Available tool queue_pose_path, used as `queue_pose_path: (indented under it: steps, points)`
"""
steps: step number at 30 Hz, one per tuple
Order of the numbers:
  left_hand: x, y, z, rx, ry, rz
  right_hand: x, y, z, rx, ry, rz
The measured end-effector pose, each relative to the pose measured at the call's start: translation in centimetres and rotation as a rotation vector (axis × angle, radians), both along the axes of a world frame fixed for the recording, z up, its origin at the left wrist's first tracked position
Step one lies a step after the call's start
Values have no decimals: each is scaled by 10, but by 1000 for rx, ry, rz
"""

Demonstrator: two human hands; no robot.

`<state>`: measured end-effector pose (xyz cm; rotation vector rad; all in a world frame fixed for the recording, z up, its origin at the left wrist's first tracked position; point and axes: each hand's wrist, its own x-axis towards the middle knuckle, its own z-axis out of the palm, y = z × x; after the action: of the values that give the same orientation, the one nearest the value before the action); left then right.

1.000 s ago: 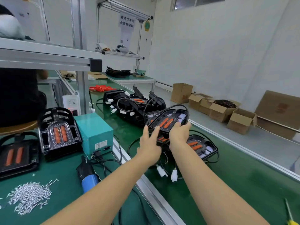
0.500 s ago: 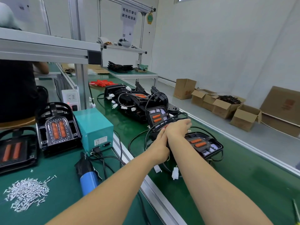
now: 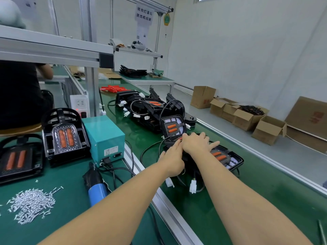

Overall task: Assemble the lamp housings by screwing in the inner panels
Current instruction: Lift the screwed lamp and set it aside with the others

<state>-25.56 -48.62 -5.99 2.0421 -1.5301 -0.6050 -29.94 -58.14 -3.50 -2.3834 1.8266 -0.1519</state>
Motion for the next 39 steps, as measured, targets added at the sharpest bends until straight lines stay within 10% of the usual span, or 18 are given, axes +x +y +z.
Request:
queue_pose_path:
  steps: [7,39]
  points:
    - [10,17,10,176,-145,148,0,17,1,-196,227,157]
    - [110,361,-30,284,-363,773,118,334,-54,6,-46,1085]
